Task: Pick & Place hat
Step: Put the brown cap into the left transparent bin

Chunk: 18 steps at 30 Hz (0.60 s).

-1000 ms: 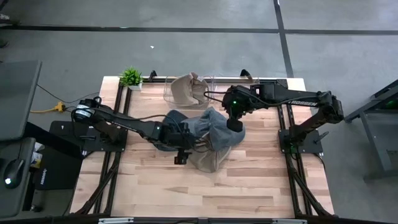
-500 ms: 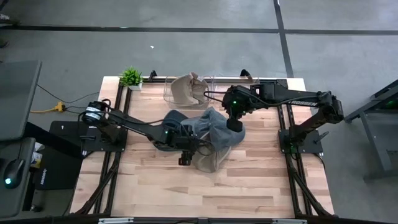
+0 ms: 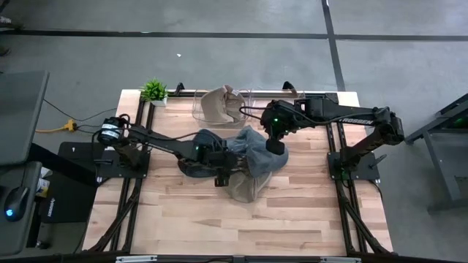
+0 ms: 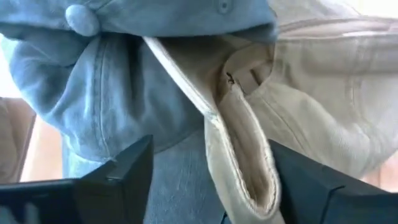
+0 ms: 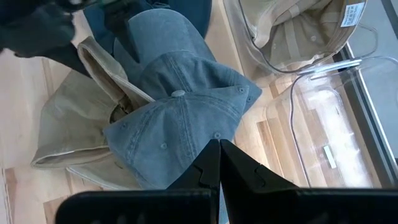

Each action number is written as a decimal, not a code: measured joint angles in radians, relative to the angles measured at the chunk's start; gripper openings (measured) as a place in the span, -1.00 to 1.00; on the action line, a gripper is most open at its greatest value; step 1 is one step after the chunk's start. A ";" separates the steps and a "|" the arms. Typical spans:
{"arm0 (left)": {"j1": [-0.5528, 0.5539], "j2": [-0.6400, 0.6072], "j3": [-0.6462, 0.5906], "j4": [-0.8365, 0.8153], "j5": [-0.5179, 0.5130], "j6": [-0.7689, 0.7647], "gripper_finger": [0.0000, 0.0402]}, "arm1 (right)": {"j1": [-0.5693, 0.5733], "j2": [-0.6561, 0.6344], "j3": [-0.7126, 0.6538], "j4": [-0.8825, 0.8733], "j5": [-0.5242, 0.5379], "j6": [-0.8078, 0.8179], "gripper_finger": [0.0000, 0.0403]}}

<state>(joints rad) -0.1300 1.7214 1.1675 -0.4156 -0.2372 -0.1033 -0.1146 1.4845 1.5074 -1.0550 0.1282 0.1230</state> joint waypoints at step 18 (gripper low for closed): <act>0.033 -0.001 0.001 -0.092 0.255 -0.095 -0.99 | 0.000 0.000 0.000 0.023 0.010 0.007 -1.00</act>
<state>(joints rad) -0.0975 1.7206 1.1687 -0.5079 0.0175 -0.1981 -0.1146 1.4845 1.5074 -1.0318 0.1383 0.1296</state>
